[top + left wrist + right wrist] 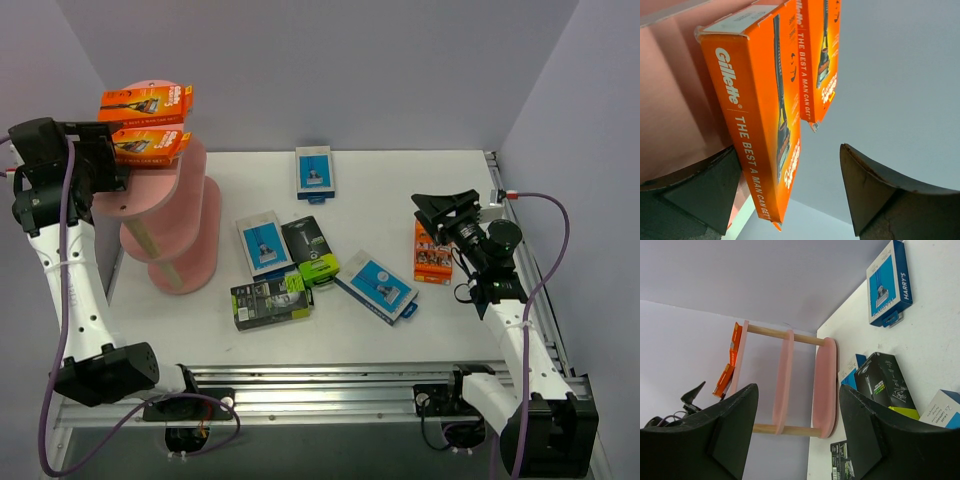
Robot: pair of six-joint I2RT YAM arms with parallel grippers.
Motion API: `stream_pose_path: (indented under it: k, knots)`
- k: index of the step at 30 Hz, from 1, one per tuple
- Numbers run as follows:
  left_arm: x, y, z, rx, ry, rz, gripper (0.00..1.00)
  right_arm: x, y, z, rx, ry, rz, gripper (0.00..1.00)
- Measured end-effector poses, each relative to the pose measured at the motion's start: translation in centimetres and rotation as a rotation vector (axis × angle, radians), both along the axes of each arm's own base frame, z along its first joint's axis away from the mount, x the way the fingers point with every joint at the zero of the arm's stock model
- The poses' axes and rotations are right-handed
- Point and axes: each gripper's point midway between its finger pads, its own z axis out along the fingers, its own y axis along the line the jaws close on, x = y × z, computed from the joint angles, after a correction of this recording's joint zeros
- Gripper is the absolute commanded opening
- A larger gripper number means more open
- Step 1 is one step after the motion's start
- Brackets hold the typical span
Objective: Place and organize the shaving razors onto the shelf
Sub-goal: Place the shaving razor onto shelf
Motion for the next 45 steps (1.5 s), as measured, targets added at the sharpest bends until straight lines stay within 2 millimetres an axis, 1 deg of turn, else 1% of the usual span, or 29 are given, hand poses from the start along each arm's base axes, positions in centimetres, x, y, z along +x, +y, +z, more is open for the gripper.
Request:
stream_pose_path:
  k: [2, 6, 8, 10, 17, 26, 29, 32, 35, 37, 39, 42, 44, 45]
  knots:
    - [0.0, 0.0, -0.7, -0.007, 0.023, 0.0, 0.86, 0.0, 0.0, 0.0, 0.004, -0.003, 0.001, 0.61]
    - [-0.4, -0.2, -1.3, -0.012, 0.046, -0.002, 0.88, 0.0, 0.0, -0.1, 0.009, 0.001, 0.002, 0.61]
    - [-0.7, -0.3, -1.4, -0.009, 0.056, -0.005, 0.95, -0.1, 0.1, -0.2, 0.009, 0.003, 0.002, 0.61]
    - [-1.2, -0.4, -1.5, -0.007, 0.064, -0.006, 0.97, -0.1, 0.1, -0.2, 0.011, 0.005, 0.005, 0.61]
    - [-3.5, -0.9, -1.0, 0.012, 0.063, -0.006, 0.97, -0.4, 0.2, -0.4, 0.019, 0.012, 0.014, 0.61]
    - [-5.7, -0.6, -1.1, 0.057, 0.096, 0.007, 0.96, -1.3, 0.6, 0.4, 0.031, -0.012, 0.035, 0.61]
    - [-6.1, -0.6, 0.1, 0.11, 0.078, -0.008, 0.97, -1.5, 0.7, 0.5, 0.03, -0.013, 0.042, 0.61]
    - [-6.3, -0.7, 2.9, 0.212, 0.026, -0.043, 0.98, -1.6, 0.7, 0.3, 0.028, -0.005, 0.048, 0.61]
    - [-6.3, -0.7, 5.6, 0.345, -0.02, -0.087, 0.98, -1.7, 0.8, 0.1, 0.024, 0.002, 0.057, 0.61]
    - [-6.3, -0.7, 7.1, 0.451, -0.041, -0.111, 0.98, -1.7, 0.9, -0.1, 0.014, 0.004, 0.062, 0.61]
    - [-6.3, -0.9, 8.1, 0.571, -0.046, -0.136, 0.98, -1.7, 1.0, -0.4, 0.006, 0.008, 0.067, 0.61]
    - [-6.0, -2.4, 9.6, 0.742, -0.062, -0.21, 1.0, -1.4, 1.0, -1.2, -0.01, 0.026, 0.074, 0.61]
    - [-5.3, -3.3, 9.9, 0.826, -0.064, -0.258, 1.0, -1.1, 1.1, -1.9, -0.019, 0.044, 0.081, 0.61]
    - [-4.9, -3.8, 9.7, 0.858, -0.058, -0.286, 0.93, -0.9, 1.1, -2.4, -0.026, 0.058, 0.085, 0.62]
